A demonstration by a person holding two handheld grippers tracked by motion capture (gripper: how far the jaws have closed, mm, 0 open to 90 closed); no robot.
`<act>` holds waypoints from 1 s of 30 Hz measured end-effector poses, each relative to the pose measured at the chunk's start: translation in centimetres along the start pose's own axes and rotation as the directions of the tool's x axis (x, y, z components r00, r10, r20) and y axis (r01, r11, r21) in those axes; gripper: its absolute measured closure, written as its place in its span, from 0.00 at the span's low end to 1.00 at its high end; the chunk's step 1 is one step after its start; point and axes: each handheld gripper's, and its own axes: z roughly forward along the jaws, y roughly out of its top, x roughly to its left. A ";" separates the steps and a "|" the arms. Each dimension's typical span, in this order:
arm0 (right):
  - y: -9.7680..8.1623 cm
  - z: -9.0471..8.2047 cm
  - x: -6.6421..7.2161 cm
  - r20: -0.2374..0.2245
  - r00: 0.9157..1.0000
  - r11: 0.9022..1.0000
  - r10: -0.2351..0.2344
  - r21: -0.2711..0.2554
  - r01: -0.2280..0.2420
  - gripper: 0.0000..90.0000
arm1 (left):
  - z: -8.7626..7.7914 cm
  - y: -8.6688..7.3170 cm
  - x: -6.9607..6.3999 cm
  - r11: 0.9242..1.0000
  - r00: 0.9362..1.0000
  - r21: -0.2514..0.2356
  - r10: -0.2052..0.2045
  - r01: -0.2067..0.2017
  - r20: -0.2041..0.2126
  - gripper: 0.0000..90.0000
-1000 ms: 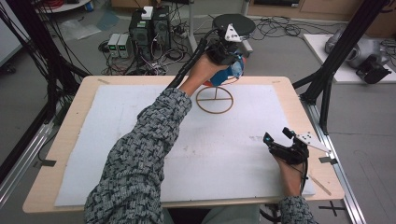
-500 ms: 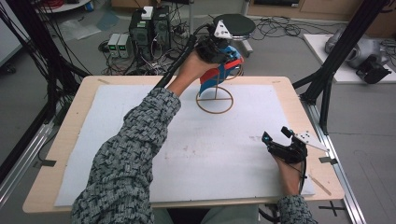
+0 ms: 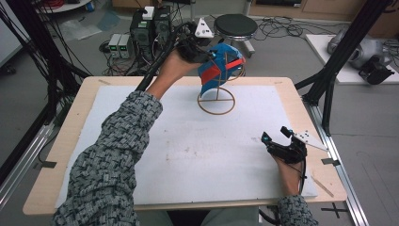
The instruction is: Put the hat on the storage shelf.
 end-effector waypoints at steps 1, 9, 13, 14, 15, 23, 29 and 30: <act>0.0 0.0 0.0 -0.003 1.000 1.000 0.001 0.002 -0.001 0.09 | -0.4 -0.3 0.0 1.000 1.000 -0.014 0.011 -0.011 -0.015 0.62; 0.1 0.4 0.3 -0.007 1.000 1.000 -0.001 0.011 0.001 0.09 | -3.2 -3.2 1.0 0.999 0.998 -0.023 -0.047 0.046 -0.052 0.56; 0.1 0.6 0.3 -0.008 1.000 1.000 -0.014 0.013 0.014 0.09 | -4.9 -5.0 1.4 0.995 0.992 -0.041 -0.097 0.094 -0.081 0.50; 0.1 0.6 0.4 -0.009 1.000 1.000 -0.016 0.015 0.016 0.09 | -5.5 -5.7 1.4 0.993 0.990 -0.046 -0.109 0.105 -0.089 0.49; 0.1 0.6 0.4 -0.007 1.000 1.000 -0.016 0.014 0.016 0.09 | -5.8 -6.1 1.4 0.992 0.988 -0.051 -0.121 0.117 -0.091 0.48; 0.2 0.4 0.4 0.001 1.000 1.000 -0.020 0.010 0.020 0.09 | -9.2 -9.7 1.1 0.983 0.974 -0.071 -0.177 0.168 -0.143 0.41; 0.2 0.3 0.5 0.003 1.000 1.000 -0.017 0.010 0.017 0.09 | -11.7 -12.2 0.1 0.974 0.960 -0.116 -0.211 0.192 -0.182 0.39; 0.2 0.3 0.5 0.003 1.000 1.000 -0.015 0.008 0.015 0.09 | -12.2 -12.8 -0.2 0.973 0.957 -0.119 -0.218 0.198 -0.191 0.39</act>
